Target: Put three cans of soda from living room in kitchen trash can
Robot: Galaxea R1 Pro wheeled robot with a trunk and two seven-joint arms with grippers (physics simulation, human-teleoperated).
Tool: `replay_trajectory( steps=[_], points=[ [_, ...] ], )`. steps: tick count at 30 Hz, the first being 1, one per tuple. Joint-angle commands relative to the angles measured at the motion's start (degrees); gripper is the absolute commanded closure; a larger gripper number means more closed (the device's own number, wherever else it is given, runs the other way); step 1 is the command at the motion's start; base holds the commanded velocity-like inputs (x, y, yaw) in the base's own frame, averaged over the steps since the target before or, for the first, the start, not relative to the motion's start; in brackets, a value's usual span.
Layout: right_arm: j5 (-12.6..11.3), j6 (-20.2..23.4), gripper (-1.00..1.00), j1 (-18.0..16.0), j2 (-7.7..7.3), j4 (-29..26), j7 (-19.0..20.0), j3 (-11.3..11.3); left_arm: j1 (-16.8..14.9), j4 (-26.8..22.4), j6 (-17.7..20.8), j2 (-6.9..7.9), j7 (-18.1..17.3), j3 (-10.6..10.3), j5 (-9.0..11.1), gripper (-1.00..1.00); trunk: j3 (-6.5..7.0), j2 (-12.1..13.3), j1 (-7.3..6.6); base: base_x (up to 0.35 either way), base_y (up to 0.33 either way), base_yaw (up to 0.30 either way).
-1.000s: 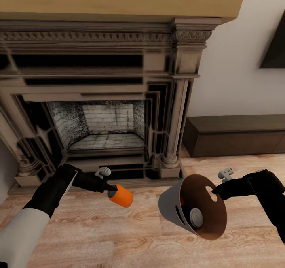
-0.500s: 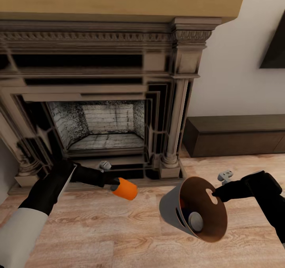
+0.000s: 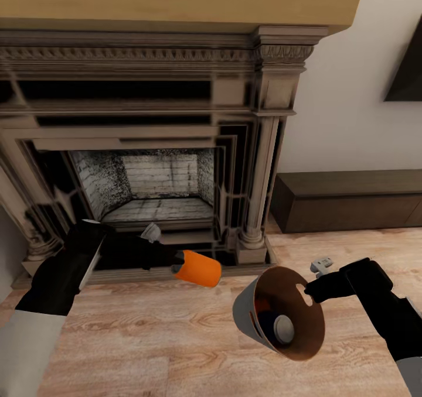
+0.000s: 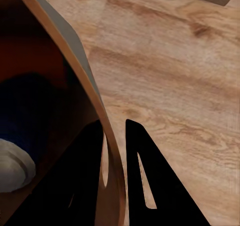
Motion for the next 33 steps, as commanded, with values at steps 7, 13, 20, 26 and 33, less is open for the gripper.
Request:
replay_trajectory(
  steps=[7, 13, 20, 26, 33],
  points=[
    [-0.81, 0.43, 1.0, -0.12, 0.58, 1.05, -0.35, 1.2, -0.01, -2.55, 0.0, -0.21, -0.08, 0.08, -0.25, 1.0, 0.01, 0.0, 0.0, 0.0, 0.0, 0.0],
    [-0.8, 0.43, 1.0, -0.13, 2.13, 1.78, -2.4, 2.97, -0.37, -2.86, 0.0, -2.09, -0.08, 0.03, -0.34, 1.0, 0.01, 0.0, 0.0, 0.0, 0.0, 0.0],
    [-0.8, 0.43, 1.0, -0.13, 3.92, 2.25, -3.81, 3.38, -1.69, -2.31, 0.0, -8.57, -0.08, -0.47, -2.18, 1.0, 0.01, 0.0, 0.0, 0.0, 0.0, 0.0],
    [-0.8, 0.43, 1.0, -0.13, 4.11, 2.9, -3.95, 3.4, -1.8, -2.5, 0.0, -13.06, -0.08, -0.65, -4.38, 1.0, 0.01, 0.0, 0.0, 0.0, 0.0, 0.0],
    [-0.8, 0.43, 1.0, -0.21, 5.01, 3.06, -4.11, 3.6, -1.62, -2.45, 0.0, -13.6, -0.08, -0.78, -4.7, 1.0, 0.01, 0.0, 0.0, 0.0, 0.0, 0.0]
  ],
)
